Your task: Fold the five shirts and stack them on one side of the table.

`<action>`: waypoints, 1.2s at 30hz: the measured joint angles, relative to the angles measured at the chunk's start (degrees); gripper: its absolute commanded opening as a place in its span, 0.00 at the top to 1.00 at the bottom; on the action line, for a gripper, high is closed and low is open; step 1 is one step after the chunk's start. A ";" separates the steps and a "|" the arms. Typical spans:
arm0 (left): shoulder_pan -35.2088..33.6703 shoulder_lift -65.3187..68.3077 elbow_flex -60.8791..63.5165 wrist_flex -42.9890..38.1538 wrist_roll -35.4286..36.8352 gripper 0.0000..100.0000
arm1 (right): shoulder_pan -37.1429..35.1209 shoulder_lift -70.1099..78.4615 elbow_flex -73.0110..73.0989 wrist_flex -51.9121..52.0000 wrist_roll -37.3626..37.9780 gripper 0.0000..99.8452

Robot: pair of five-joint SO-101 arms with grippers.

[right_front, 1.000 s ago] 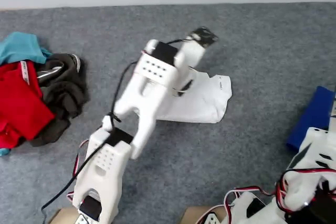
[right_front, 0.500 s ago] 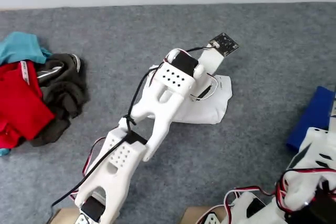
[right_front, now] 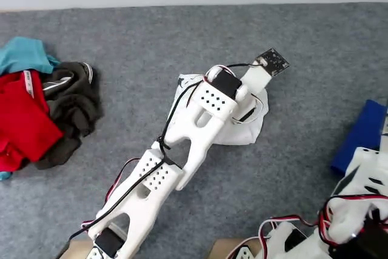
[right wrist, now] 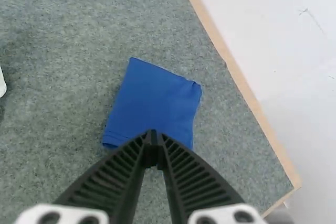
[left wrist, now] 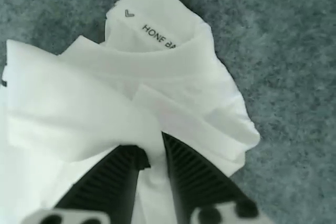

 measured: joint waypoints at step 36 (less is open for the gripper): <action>-22.59 -49.67 24.79 3.34 9.05 1.00 | -13.10 0.88 18.64 -0.35 0.00 0.99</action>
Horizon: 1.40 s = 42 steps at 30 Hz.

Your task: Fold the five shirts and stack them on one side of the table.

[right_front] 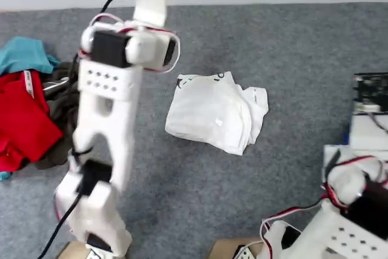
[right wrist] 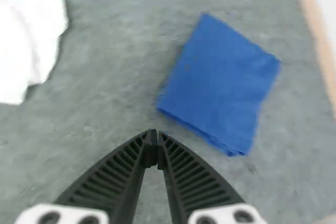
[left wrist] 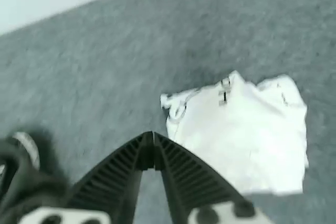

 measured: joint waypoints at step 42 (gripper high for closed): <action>-24.44 -51.78 58.02 0.09 -9.93 1.00 | -29.36 81.85 -22.95 -42.99 -2.64 0.99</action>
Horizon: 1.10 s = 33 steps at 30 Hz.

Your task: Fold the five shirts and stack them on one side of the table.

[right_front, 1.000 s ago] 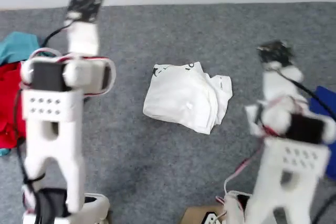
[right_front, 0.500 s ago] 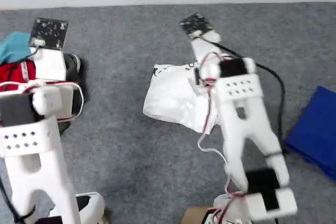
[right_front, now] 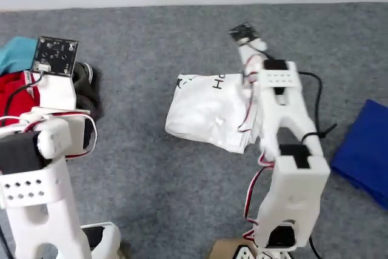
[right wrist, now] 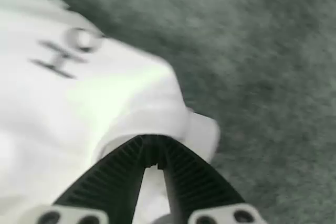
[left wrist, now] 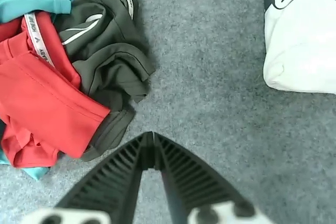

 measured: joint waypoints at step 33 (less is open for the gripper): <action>0.00 0.00 0.09 0.00 0.00 1.00 | -17.85 -0.88 -17.93 42.99 -38.33 0.99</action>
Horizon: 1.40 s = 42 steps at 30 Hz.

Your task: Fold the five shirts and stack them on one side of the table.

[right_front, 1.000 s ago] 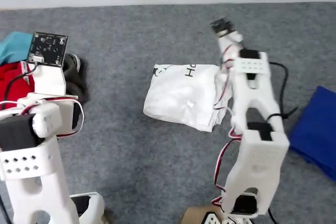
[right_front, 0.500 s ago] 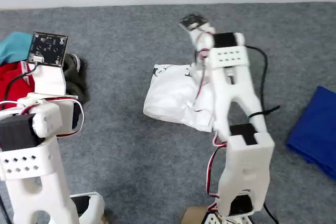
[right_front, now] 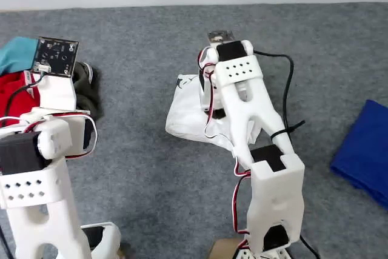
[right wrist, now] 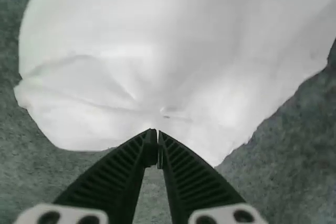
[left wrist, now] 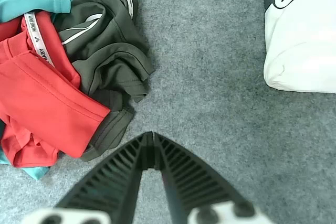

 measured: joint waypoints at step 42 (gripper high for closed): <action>0.00 4.13 0.00 -0.09 -5.71 1.00 | 4.92 -11.16 29.89 -22.42 -13.45 0.86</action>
